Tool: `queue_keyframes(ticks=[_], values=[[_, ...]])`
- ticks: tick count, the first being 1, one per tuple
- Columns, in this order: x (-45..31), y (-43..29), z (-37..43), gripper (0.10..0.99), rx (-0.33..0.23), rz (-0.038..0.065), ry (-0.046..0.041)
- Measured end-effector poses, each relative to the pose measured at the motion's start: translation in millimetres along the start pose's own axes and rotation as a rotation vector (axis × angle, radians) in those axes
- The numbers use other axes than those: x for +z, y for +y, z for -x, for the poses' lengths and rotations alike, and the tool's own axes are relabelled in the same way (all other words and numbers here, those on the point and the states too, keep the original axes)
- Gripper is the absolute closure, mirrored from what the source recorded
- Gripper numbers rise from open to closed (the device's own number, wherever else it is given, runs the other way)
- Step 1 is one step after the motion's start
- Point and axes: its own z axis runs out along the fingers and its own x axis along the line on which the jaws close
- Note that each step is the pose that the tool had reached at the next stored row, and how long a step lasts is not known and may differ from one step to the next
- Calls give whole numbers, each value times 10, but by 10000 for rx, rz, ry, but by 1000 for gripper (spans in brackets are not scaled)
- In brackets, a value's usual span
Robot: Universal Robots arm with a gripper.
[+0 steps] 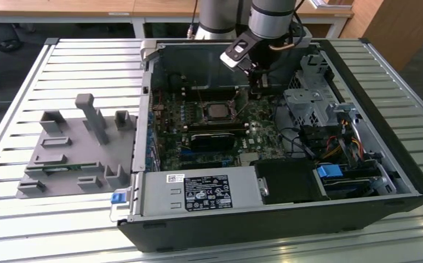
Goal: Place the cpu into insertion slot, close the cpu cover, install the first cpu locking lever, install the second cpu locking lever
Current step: 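Close the cpu cover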
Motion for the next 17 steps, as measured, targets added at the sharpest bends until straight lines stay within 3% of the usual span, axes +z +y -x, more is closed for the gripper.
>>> queue_keyframes(ticks=[17], values=[[-2,-180,2,980,0,0,0]])
